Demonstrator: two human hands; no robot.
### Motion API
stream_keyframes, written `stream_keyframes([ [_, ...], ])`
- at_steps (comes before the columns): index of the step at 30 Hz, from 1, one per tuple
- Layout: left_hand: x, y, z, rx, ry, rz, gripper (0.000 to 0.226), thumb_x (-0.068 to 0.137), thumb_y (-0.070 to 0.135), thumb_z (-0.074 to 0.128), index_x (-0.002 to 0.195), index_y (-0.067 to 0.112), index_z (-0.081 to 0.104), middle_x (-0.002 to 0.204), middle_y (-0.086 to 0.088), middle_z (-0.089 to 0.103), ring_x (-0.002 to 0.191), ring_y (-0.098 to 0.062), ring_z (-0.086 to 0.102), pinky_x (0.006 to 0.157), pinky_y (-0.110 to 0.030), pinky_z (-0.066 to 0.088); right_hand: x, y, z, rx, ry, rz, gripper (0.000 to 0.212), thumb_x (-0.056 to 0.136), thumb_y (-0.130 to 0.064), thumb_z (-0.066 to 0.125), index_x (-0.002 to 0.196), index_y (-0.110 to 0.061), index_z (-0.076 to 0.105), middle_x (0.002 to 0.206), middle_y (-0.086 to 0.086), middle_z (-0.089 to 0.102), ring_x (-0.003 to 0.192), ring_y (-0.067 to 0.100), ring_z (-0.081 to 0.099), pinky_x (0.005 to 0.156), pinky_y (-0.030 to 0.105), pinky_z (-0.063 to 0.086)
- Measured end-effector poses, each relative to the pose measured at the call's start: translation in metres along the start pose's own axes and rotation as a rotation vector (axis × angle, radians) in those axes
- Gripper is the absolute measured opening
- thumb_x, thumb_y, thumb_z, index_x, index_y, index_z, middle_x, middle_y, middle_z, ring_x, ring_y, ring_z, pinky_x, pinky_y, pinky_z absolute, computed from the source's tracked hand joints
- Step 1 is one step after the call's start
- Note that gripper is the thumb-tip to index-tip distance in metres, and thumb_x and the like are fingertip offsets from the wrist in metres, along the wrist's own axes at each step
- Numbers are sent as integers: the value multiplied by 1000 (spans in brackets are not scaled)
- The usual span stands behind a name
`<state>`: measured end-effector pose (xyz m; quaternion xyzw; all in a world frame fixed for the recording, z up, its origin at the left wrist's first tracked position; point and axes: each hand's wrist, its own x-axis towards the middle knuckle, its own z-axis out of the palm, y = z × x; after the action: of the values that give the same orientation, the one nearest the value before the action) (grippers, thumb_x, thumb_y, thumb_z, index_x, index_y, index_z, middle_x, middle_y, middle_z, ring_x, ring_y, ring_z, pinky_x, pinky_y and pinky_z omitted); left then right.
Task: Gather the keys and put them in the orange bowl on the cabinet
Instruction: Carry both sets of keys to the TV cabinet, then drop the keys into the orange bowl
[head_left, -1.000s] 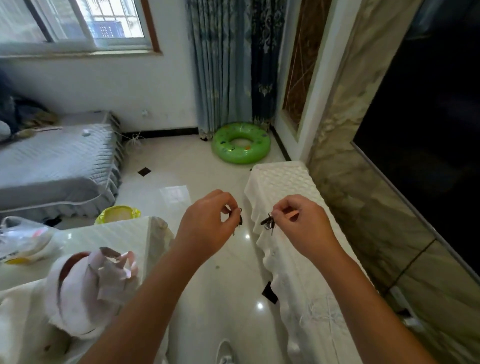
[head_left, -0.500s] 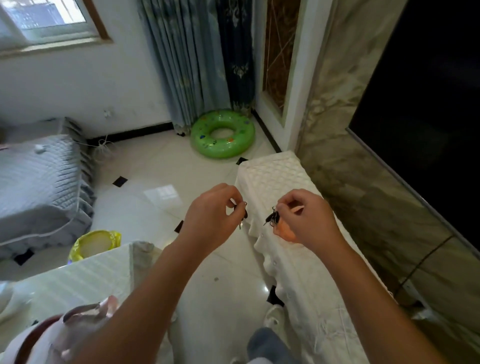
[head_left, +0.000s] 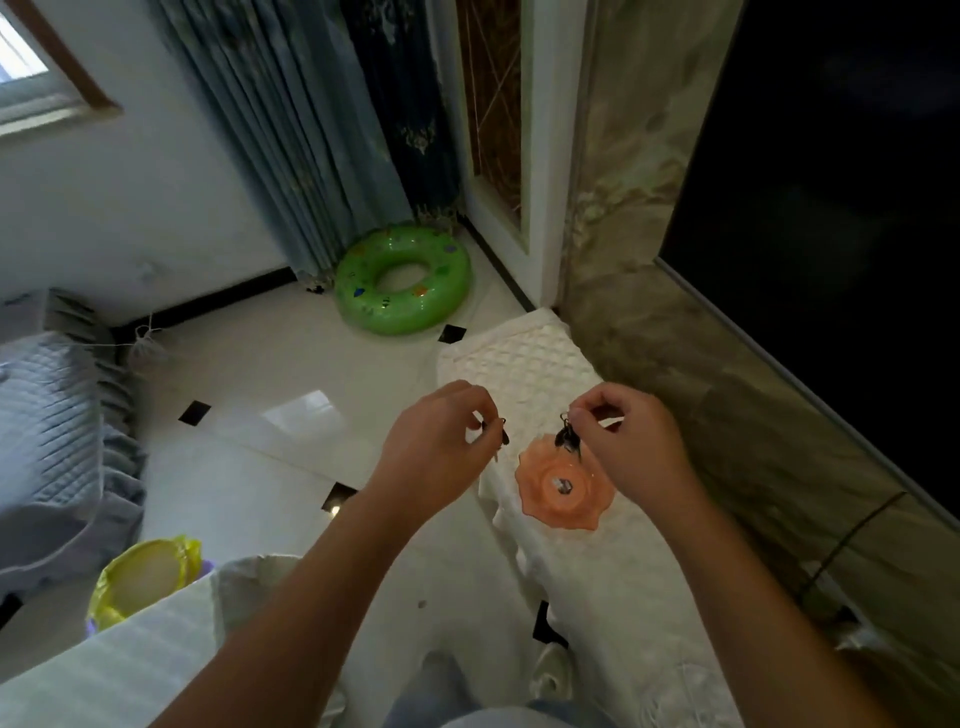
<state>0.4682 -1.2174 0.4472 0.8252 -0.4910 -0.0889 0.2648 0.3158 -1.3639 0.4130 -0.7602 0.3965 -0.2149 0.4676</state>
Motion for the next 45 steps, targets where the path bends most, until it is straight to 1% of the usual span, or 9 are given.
stream_keyframes([
  [8, 68, -21, 48, -63, -138, 77, 8, 88, 28, 63, 81, 24, 65, 84, 13, 62, 77, -4, 63, 66, -28, 51, 42, 26, 5, 15, 73, 84, 13, 85, -20, 66, 73, -24, 69, 75, -14, 71, 76, 2, 65, 67, 28, 54],
  [11, 89, -34, 67, -92, -224, 108, 9, 88, 29, 63, 81, 24, 65, 84, 11, 65, 77, -4, 63, 66, -28, 51, 52, 37, 14, 22, 103, 151, 15, 85, -19, 65, 72, -25, 68, 75, -17, 70, 75, 1, 65, 66, 25, 52],
  [17, 130, -65, 116, -139, -373, 133, 9, 88, 27, 64, 81, 22, 66, 85, 9, 65, 79, -5, 63, 68, -28, 52, 75, 77, 44, 4, 146, 326, 11, 87, -18, 65, 78, -20, 70, 79, -8, 72, 79, 9, 66, 74, 32, 55],
  [22, 152, -109, 189, -153, -514, 41, 9, 87, 30, 61, 80, 27, 65, 88, 11, 69, 81, -5, 65, 73, -33, 55, 92, 148, 88, -8, 183, 446, 10, 88, -17, 63, 80, -15, 70, 81, -4, 71, 79, 11, 64, 73, 29, 51],
  [26, 156, -155, 268, -158, -579, -18, 9, 86, 29, 62, 80, 24, 65, 87, 8, 71, 79, -8, 67, 74, -34, 55, 104, 227, 132, -27, 195, 500, 10, 89, -21, 64, 82, -16, 70, 84, -3, 70, 82, 12, 64, 72, 23, 47],
  [32, 141, -215, 369, -133, -622, -92, 10, 86, 28, 60, 82, 21, 66, 88, 4, 71, 82, -16, 65, 74, -33, 52, 109, 332, 186, -30, 246, 571, 11, 90, -22, 63, 80, -18, 65, 78, -9, 62, 78, 11, 60, 64, 19, 39],
  [37, 126, -239, 410, -109, -663, -164, 10, 85, 27, 60, 76, 31, 60, 86, 7, 69, 84, -17, 65, 72, -29, 48, 110, 372, 218, -30, 236, 650, 11, 91, -26, 60, 86, -18, 65, 77, -14, 60, 69, 1, 56, 51, 8, 34],
  [42, 123, -236, 415, -97, -684, -171, 8, 84, 27, 61, 77, 27, 63, 90, 3, 72, 84, -17, 66, 75, -31, 51, 105, 369, 222, -7, 243, 678, 8, 89, -26, 60, 84, -22, 65, 78, -15, 62, 77, 9, 62, 65, 26, 47],
  [45, 129, -233, 418, -91, -656, -169, 11, 85, 28, 62, 83, 20, 68, 90, 2, 71, 85, -17, 66, 77, -36, 54, 103, 367, 216, 10, 242, 691, 7, 87, -27, 63, 85, -22, 68, 81, -13, 66, 79, 9, 64, 70, 29, 49],
])
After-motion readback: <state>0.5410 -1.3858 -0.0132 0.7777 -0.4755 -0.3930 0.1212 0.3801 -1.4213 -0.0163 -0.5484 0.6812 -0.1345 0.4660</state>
